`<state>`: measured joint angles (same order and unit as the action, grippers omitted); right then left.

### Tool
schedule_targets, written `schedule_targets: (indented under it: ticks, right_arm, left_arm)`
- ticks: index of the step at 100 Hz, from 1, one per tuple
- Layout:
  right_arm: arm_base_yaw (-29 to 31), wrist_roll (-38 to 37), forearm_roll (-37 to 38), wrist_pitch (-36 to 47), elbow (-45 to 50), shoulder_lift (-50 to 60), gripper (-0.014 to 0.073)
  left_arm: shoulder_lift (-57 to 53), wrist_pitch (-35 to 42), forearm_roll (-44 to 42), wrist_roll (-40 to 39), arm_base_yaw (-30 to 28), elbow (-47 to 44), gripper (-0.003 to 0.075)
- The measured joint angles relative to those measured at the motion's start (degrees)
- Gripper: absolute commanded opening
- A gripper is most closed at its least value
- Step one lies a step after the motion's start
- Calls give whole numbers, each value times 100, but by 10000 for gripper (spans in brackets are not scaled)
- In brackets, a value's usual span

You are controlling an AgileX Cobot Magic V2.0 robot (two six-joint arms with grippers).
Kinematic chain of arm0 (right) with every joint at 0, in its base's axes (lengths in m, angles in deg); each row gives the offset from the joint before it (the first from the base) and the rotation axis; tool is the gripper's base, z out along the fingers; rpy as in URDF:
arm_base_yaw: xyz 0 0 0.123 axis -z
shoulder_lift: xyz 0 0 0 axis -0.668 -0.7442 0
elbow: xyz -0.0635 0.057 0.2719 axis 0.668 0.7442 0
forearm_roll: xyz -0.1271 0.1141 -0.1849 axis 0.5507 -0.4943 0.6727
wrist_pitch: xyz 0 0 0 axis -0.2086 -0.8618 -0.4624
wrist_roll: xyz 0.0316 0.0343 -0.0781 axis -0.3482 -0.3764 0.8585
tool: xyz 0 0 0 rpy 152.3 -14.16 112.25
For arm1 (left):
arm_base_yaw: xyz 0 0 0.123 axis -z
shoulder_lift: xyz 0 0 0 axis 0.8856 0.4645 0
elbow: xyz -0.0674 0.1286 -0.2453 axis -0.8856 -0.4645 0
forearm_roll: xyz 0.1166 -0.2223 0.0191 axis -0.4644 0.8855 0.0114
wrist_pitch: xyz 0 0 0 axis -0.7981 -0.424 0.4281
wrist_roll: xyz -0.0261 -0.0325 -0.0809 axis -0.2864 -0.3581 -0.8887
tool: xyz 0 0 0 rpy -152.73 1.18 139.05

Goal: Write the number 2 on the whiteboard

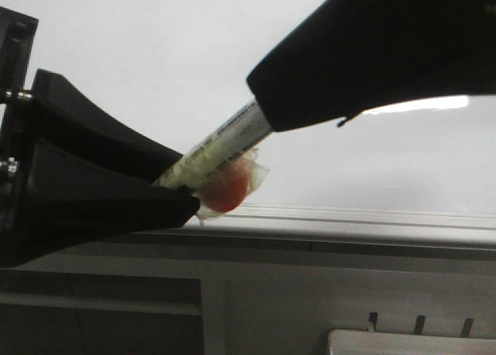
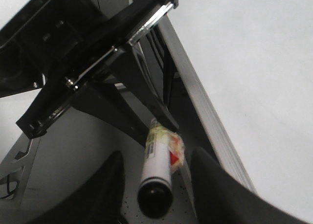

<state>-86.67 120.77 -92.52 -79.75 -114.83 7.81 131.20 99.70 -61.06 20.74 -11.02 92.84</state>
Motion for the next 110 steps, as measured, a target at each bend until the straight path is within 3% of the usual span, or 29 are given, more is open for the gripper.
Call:
schedule_targets:
  ticks: [47, 58, 68, 85, 95, 110]
  right_arm:
    - [-244, 12, 0, 464, -31, -475, 279]
    - [-244, 24, 0, 474, -31, -475, 171]
    - [-257, 23, -12, 457, -31, -475, -80]
    - [-268, 23, -12, 458, -31, -475, -71]
    - [-268, 23, -12, 458, -31, -475, -71]
    - [-268, 23, -38, 469, -31, -475, -71]
  left_arm:
    - [0, 44, -13, 0, 9, 0, -20]
    - [0, 55, -17, 0, 9, 0, -20]
    - [0, 55, -17, 0, 9, 0, -20]
    - [0, 44, 29, -22, 9, 0, -6]
    - [0, 44, 37, -22, 9, 0, 124]
    - [-13, 103, 37, -22, 9, 0, 460]
